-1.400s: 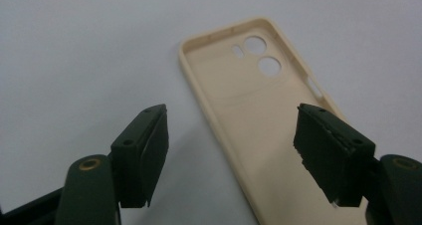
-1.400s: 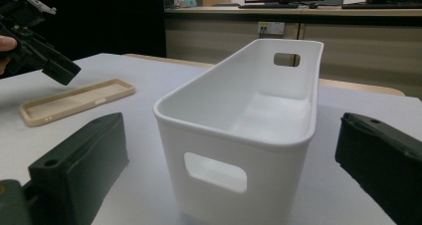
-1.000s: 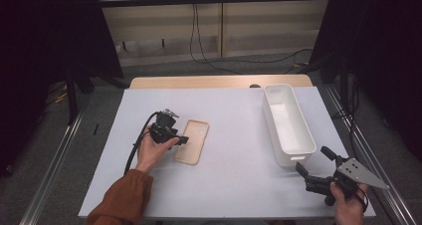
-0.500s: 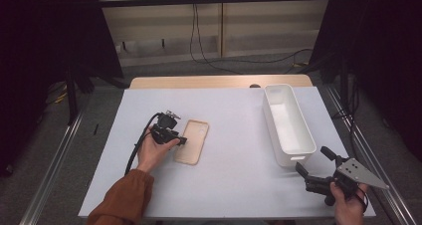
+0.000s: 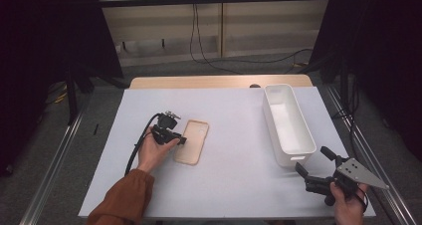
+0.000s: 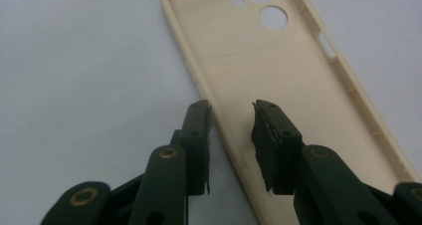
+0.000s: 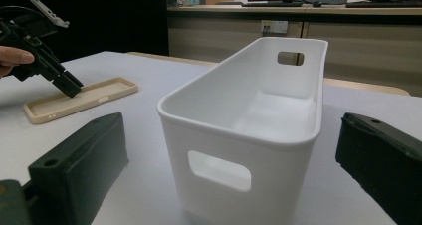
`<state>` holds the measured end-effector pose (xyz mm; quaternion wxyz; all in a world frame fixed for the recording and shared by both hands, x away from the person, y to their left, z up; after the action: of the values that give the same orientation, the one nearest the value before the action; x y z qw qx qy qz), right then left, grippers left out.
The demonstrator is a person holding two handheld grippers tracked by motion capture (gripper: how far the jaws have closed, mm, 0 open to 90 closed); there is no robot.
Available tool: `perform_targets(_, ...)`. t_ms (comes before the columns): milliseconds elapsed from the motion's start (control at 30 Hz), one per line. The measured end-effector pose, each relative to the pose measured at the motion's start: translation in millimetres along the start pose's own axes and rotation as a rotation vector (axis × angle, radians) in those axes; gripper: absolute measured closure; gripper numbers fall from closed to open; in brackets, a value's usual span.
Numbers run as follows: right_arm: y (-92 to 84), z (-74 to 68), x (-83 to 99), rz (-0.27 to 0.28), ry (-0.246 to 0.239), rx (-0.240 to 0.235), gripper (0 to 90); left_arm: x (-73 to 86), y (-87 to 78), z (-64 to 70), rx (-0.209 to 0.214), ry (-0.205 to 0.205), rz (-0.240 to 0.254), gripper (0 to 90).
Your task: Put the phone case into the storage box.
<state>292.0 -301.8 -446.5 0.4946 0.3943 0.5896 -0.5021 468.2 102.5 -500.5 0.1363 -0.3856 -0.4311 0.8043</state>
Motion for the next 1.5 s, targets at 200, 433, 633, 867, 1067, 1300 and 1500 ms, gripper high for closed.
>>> perform_targets(200,0.3,-0.3,0.2,-0.001,-0.001,-0.001,0.0,0.4,-1.1,-2.5,0.012,-0.024,0.01,74.7)
perform_targets(433,0.6,-0.9,0.1,-0.001,0.001,-0.001,0.0,-0.6,-0.7,-3.3,0.009,-0.053,0.018,78.7)
perform_targets(633,0.6,-0.5,0.2,-0.001,0.0,0.0,0.0,-0.7,-1.1,-4.1,0.007,-0.076,0.014,80.9)
perform_targets(867,0.7,-0.9,0.2,-0.001,0.0,-0.002,0.0,-1.8,0.3,-1.8,-0.014,-0.088,0.026,85.7)
perform_targets(1067,0.4,-0.4,0.2,0.0,-0.002,-0.002,0.0,-2.7,0.5,-0.3,-0.041,-0.07,0.025,87.3)
perform_targets(1300,0.2,-0.4,0.1,0.0,-0.002,-0.003,0.0,-1.8,-0.3,-1.2,-0.04,-0.077,0.048,87.7)
perform_targets(1500,0.2,0.1,0.2,0.0,-0.002,-0.002,0.0,-1.1,-0.6,-1.6,-0.018,-0.082,0.062,87.7)
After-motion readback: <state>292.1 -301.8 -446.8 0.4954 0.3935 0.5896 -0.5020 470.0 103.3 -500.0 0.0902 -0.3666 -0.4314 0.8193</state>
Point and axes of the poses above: each handheld gripper's, and its own axes: y roughly forward along the jaws, x roughly out of its underside, z roughly to its right, the point moved 7 cm from there along y, roughly forward along the jaws, and after that the axes turned 13 degrees about x, right-handed, at the moved point
